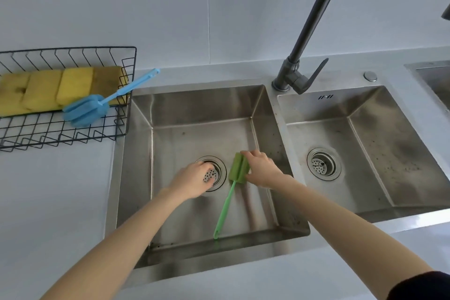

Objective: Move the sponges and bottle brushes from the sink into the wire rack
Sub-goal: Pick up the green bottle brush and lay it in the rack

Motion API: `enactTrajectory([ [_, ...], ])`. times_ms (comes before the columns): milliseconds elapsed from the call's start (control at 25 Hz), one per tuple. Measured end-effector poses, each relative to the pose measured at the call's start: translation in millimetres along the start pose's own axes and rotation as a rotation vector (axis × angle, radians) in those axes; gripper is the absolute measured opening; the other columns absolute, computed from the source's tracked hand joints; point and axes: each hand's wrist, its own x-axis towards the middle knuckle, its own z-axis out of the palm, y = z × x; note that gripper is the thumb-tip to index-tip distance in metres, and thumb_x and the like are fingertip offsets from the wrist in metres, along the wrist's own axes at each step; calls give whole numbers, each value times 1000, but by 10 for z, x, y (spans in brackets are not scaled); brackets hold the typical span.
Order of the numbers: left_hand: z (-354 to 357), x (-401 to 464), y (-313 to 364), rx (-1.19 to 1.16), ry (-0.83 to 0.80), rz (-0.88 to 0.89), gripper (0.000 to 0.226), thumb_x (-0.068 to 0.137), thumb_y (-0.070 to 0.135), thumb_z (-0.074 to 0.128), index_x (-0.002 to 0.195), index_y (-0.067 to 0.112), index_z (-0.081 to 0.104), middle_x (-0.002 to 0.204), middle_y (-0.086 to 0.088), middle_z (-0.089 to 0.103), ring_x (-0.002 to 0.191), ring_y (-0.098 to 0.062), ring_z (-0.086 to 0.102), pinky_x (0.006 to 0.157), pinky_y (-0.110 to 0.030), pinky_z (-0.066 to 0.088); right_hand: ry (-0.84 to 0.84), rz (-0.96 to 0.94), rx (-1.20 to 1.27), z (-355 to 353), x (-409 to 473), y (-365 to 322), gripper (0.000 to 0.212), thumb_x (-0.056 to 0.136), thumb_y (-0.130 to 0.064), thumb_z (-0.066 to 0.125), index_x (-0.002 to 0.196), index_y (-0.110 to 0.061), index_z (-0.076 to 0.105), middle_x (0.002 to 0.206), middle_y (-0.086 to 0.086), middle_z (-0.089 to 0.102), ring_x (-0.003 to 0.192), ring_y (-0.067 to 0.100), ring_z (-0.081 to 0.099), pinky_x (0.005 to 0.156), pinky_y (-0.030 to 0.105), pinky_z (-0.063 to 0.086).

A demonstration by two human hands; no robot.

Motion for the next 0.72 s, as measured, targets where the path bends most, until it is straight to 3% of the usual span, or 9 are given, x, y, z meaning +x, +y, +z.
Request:
enactTrajectory([
  [200,473,61,-121,-69,-169,-110,40,89,29,46,125,11,49,130,-9,56,118,-26,53,99,-36,44,-26,-136,-234,223,170,99,68,87,-11,54,146,-14,20,152,15,22,142,31,20,117,40,17],
  [520,928,124,-130,-169,-275,-203,36,88,30,48,117,9,50,116,-12,60,105,-28,57,86,-37,46,69,-294,-326,481,403,228,70,83,3,49,146,-12,23,158,15,12,147,30,4,120,41,6],
  [600,999,161,-121,-210,-285,-227,37,87,30,49,118,8,50,117,-13,60,106,-29,57,89,-38,48,111,-340,-371,538,450,246,70,76,6,58,141,-9,38,153,20,27,144,36,19,118,45,17],
  [680,1061,182,-109,-261,-293,-251,37,86,28,51,116,6,51,116,-15,61,106,-31,57,90,-39,48,153,-322,-400,589,489,256,67,56,4,77,119,-10,62,134,20,56,129,38,48,104,49,41],
  [720,1094,190,-108,-286,-297,-261,35,86,26,52,114,5,52,115,-16,61,105,-31,58,90,-38,48,177,-307,-407,625,514,268,62,51,2,80,110,-11,67,127,19,62,123,38,54,98,49,45],
])
